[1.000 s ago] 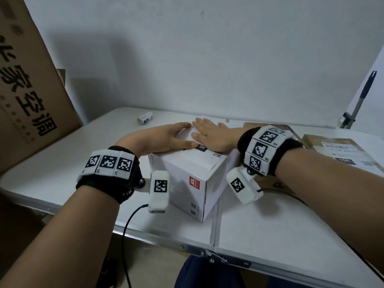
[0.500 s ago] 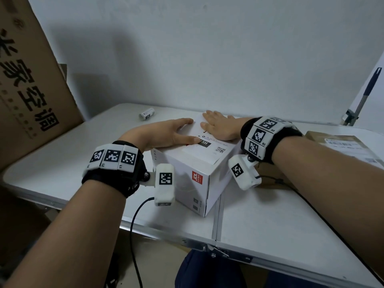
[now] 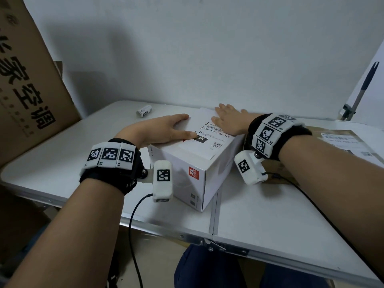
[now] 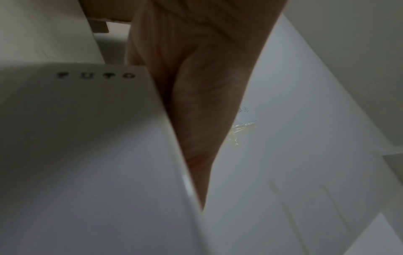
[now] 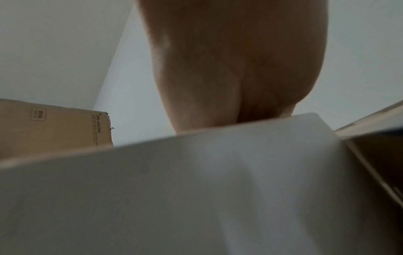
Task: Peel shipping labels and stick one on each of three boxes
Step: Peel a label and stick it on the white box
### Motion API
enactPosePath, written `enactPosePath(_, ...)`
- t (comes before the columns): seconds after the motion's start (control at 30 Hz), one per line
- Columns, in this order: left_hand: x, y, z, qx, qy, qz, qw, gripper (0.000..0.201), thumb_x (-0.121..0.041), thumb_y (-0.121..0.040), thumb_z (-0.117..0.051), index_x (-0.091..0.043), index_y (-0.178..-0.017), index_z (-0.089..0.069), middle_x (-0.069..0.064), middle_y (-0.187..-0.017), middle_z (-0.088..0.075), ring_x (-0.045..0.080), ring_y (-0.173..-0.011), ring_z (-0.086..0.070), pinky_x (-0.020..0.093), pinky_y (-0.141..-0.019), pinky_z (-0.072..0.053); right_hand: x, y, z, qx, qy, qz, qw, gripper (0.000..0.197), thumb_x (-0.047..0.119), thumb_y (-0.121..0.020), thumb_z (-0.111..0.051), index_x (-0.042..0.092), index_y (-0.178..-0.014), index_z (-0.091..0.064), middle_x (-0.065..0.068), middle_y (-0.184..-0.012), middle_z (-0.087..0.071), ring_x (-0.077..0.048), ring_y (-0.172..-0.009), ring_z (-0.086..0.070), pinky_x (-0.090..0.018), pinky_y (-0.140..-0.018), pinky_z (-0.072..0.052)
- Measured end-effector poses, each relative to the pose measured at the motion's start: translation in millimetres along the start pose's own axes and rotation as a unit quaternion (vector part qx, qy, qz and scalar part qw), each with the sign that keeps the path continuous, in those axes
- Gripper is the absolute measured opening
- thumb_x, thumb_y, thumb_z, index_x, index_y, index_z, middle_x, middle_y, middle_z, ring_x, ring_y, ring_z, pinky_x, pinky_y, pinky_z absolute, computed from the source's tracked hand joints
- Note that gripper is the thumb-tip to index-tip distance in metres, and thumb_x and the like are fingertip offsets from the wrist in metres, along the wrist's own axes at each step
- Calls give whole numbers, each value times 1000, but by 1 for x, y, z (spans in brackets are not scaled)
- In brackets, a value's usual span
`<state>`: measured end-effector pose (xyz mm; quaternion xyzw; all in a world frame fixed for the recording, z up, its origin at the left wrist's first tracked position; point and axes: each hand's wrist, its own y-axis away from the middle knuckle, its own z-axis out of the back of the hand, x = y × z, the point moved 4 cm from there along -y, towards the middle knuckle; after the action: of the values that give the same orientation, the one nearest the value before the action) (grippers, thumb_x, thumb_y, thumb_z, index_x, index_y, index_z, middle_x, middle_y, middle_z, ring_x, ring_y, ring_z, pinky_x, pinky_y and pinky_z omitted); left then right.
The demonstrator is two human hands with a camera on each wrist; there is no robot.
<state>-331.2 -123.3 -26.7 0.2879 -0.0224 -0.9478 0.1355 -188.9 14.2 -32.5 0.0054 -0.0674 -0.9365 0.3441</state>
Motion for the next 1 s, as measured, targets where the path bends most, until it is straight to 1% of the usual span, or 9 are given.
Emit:
enactPosePath(0.07, -1, 2, 0, -7, -2, 1, 1000, 81, -62, -79, -61, -36, -149, -28, -9, -153, -33, 13, -139, -33, 26, -107, -26, -3, 3, -1, -4, 3, 2, 1000, 60, 40, -103, -15, 12, -154, -3, -2, -163, 5, -19, -150, 5, -52, -119, -4)
enactPosePath(0.2, -3, 3, 2, -14, -21, 9, 1000, 82, -63, -79, -60, -36, -148, -28, -8, -154, -34, 14, -139, -34, 30, -113, -25, -9, 12, 0, -22, 16, 11, 1000, 59, 38, -103, -14, 11, -154, -2, -2, -163, 6, -19, -150, 5, -50, -120, -4)
enactPosePath(0.33, -5, 5, 2, -17, -26, 11, 999, 81, -61, -80, -60, -34, -149, -28, -8, -154, -33, 14, -139, -34, 26, -106, -25, -25, 19, -6, -20, 6, -4, 1000, 60, 38, -103, -15, 11, -154, -2, -4, -163, 6, -20, -150, 4, -50, -119, -8)
enactPosePath(0.43, -9, 6, 1, -30, -24, 20, 999, 82, -62, -81, -59, -31, -150, -27, -7, -155, -33, 15, -140, -33, 27, -105, -25, -32, 24, -1, -47, -25, -19, 998, 58, 35, -102, -18, 11, -154, -4, -4, -163, 3, -20, -150, 2, -50, -119, -9)
enactPosePath(0.6, -28, 4, -11, -74, -14, 6, 997, 74, -53, -88, -56, -27, -150, -25, 0, -158, -27, 21, -141, -33, 33, -111, -25, -11, 40, 7, -24, -116, 40, 992, 57, 35, -105, -17, 12, -154, -2, -2, -163, 5, -17, -150, 7, -45, -122, -3)
enactPosePath(0.73, -34, -2, -15, -72, -27, 9, 997, 64, -55, -90, -50, -28, -146, -35, 0, -157, -25, 23, -139, -34, 35, -111, -26, -2, 37, 10, -7, -141, 63, 988, 56, 33, -105, -17, 10, -154, -3, -4, -163, 4, -18, -150, 6, -38, -122, -1)
enactPosePath(0.83, -27, -5, -15, -36, -25, 14, 999, 59, -53, -95, -43, -32, -149, -30, -5, -160, -15, 19, -144, -25, 32, -112, -19, -2, 27, 12, 10, -146, 54, 988, 56, 33, -105, -17, 9, -154, -4, -6, -163, 3, -19, -150, 5, -34, -121, 0)
enactPosePath(0.9, -23, -8, -16, -28, -12, 9, 999, 55, -49, -98, -37, -32, -150, -28, -7, -161, -12, 16, -145, -21, 30, -113, -16, -3, 22, 11, 23, -131, 39, 990, 55, 31, -106, -16, 7, -153, -5, -8, -163, 2, -21, -150, 3, -34, -121, -2)
enactPosePath(1.0, -20, -11, -19, -22, 12, 12, 1000, 50, -44, -102, -29, -33, -151, -24, -8, -162, -2, 12, -148, -8, 28, -115, -8, -3, 17, 7, 36, -117, 20, 992, 54, 28, -106, -15, 5, -153, -4, -10, -162, 3, -25, -150, 4, -37, -120, -2)
